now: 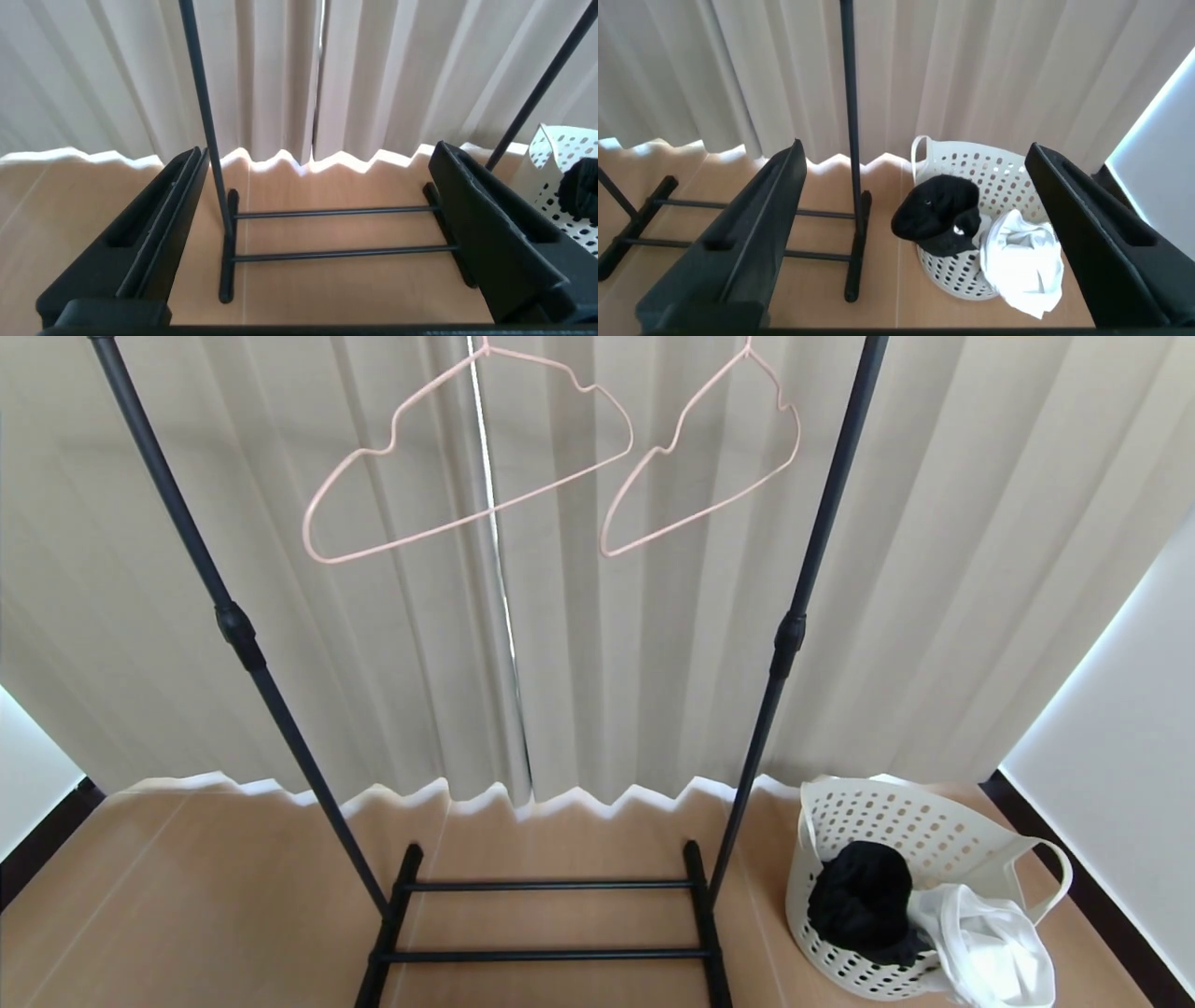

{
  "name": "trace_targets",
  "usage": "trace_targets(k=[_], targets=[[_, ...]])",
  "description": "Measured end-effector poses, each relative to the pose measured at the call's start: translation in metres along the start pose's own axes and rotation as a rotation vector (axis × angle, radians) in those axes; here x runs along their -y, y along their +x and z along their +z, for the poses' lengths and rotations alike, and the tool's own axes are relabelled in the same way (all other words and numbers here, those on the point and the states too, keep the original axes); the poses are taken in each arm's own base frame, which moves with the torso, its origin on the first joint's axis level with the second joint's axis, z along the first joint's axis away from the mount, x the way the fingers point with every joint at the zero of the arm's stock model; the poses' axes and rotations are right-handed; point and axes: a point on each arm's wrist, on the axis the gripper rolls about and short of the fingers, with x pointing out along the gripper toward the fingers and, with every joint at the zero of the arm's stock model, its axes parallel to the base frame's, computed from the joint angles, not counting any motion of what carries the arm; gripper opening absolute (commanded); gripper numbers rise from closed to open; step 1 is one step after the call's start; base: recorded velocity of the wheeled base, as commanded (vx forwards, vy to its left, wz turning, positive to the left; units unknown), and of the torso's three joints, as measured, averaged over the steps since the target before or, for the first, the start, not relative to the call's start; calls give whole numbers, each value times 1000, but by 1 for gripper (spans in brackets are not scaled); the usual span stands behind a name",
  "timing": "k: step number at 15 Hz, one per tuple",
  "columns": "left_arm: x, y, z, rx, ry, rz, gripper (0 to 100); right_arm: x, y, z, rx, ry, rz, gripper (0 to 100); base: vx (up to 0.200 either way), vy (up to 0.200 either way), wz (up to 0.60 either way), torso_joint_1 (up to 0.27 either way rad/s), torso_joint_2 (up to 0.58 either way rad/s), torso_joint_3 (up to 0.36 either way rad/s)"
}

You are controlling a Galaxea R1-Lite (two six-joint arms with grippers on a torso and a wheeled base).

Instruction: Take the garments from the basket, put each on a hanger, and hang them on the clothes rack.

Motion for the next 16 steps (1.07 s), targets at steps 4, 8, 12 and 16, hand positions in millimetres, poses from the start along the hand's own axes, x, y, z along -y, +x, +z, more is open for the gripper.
trace_targets(k=[4, 8, 12, 16], targets=[[0, 0, 0, 0, 0, 0, 100, 0, 0, 0, 1, 0, 0, 100, 0, 0, 0, -65, 451, 386], [0, 0, 0, 0, 0, 0, 100, 0, 0, 0, 0, 0, 0, 100, 0, 0, -150, -15, 138, 118], [0, 0, 0, 0, 0, -1, 100, 0, 0, 0, 0, 1, 0, 100, 0, 0, -600, -4, 126, 122], [0, 0, 0, 0, 0, -2, 100, 0, 0, 0, 0, 1, 0, 100, 0, -50, 0, -2, 183, 184]])
